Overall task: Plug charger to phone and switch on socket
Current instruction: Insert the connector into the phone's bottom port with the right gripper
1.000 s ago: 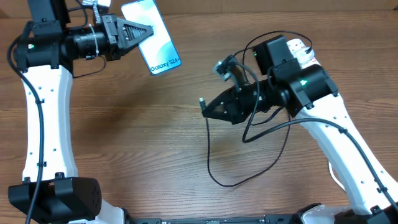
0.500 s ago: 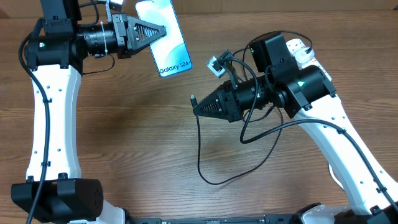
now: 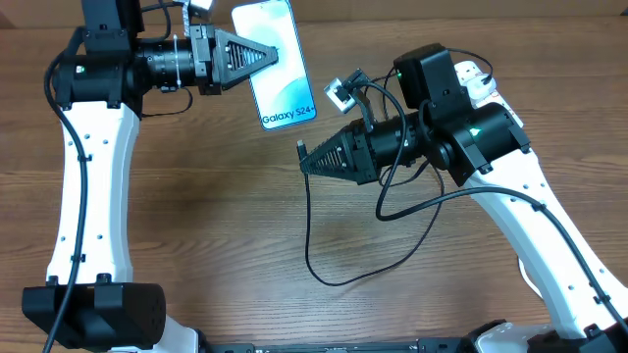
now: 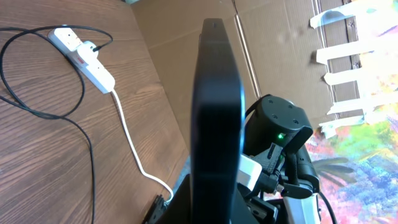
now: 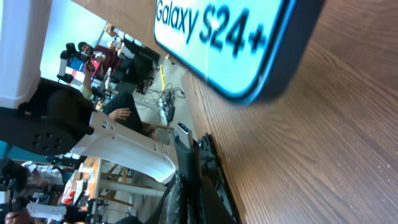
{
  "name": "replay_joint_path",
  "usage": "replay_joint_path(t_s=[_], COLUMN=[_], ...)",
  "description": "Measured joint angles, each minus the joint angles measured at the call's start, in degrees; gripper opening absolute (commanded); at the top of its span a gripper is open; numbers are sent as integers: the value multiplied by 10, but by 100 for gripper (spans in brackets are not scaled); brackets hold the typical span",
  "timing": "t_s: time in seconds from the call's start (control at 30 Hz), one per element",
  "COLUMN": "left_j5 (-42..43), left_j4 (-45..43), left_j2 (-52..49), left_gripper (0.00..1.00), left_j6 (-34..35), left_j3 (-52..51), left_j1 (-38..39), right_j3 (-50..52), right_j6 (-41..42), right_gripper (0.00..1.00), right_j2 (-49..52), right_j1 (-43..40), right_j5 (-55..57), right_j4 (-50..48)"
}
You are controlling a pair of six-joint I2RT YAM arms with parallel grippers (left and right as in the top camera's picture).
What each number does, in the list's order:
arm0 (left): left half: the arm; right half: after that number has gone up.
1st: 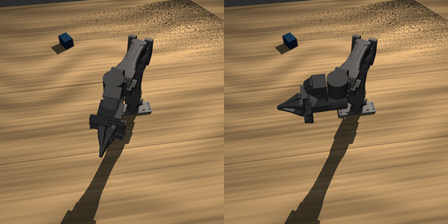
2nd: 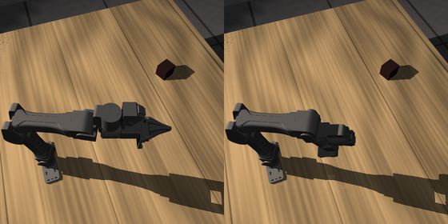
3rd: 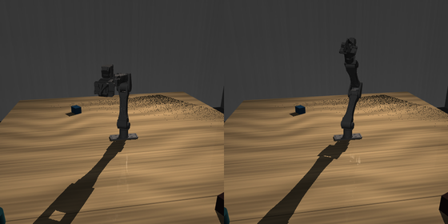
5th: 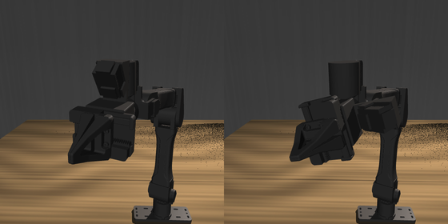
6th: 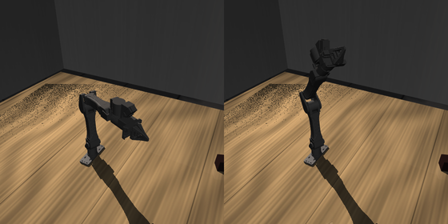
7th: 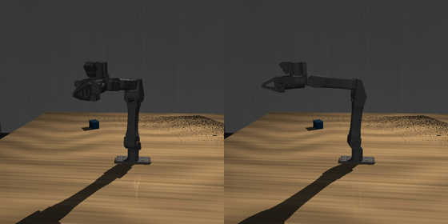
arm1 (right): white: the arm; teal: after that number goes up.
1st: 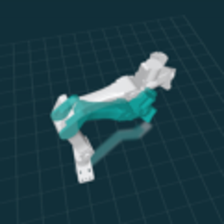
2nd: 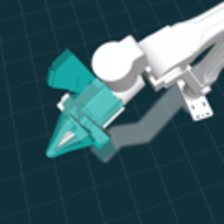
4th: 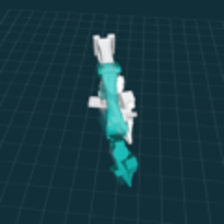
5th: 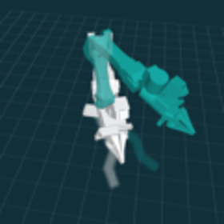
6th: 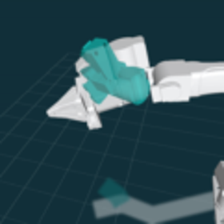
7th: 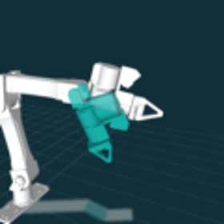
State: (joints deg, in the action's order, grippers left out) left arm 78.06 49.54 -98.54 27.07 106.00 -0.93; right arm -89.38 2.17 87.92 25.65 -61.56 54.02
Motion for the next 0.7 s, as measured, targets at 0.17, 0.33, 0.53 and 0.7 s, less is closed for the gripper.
replay_joint_path(t_s=[0.17, 0.33, 0.53, 0.7], left_j5=[0, -1, -21, -27], left_j4=[0, 18, 68, 71], left_j2=[0, 0, 0, 0], left_gripper=[4, 4, 4, 4], left_j6=[0, -3, -22, -33], left_j3=[0, 0, 0, 0], left_j1=[2, 2, 6, 9], right_j3=[0, 0, 0, 0], right_j6=[16, 29, 54, 62], right_gripper=[4, 4, 4, 4], right_j2=[0, 0, 0, 0], right_j1=[0, 0, 0, 0], right_j5=[0, 6, 42, 53], right_j4=[-12, -23, -23, -21])
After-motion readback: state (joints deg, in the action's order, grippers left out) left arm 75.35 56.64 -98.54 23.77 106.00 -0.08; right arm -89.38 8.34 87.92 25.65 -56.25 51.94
